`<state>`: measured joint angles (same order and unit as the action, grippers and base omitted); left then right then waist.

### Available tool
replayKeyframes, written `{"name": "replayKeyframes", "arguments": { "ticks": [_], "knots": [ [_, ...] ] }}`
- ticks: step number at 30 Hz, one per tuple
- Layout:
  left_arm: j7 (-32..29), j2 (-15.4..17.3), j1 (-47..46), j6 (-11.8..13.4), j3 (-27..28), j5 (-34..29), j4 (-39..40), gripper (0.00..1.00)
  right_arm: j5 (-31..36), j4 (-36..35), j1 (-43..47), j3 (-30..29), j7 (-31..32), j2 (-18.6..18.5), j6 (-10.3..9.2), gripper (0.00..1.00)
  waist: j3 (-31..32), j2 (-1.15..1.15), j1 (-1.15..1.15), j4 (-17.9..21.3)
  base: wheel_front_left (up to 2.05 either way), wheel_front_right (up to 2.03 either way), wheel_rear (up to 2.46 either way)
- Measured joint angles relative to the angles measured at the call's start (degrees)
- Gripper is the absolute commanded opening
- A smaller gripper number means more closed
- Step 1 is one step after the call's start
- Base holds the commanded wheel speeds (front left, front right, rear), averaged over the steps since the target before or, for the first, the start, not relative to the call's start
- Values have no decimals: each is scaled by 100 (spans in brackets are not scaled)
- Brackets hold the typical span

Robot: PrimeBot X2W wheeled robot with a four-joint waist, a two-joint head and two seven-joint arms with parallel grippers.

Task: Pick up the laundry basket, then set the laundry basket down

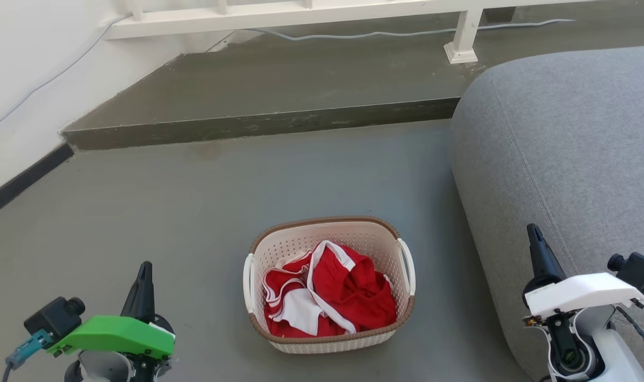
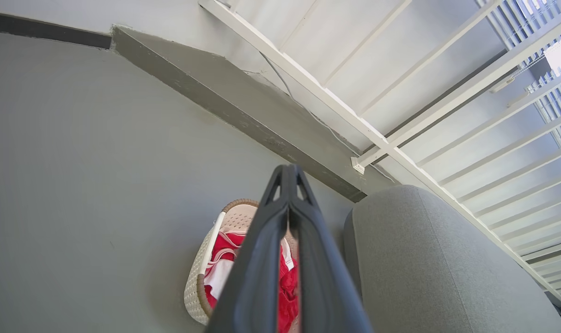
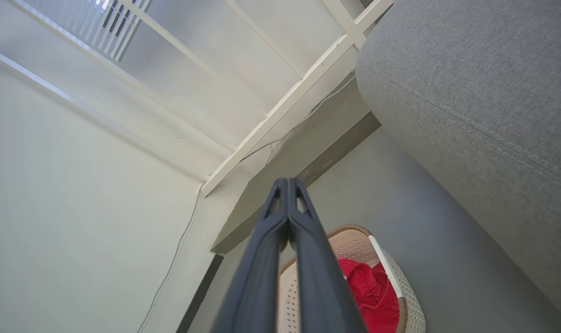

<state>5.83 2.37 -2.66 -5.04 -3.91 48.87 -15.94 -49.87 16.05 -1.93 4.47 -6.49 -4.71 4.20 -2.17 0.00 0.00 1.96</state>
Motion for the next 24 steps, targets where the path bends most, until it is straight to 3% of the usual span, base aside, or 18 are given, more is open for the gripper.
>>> {"name": "replayKeyframes", "arguments": {
  "ticks": [24],
  "knots": [
    [-500, -3, -5, -59, 328, 1678, -1, 0, -1696, 3, -31, -437, 486, 90, 116, 0, 81, 0, 0, -79, 0, 0, 0]
  ]
}}
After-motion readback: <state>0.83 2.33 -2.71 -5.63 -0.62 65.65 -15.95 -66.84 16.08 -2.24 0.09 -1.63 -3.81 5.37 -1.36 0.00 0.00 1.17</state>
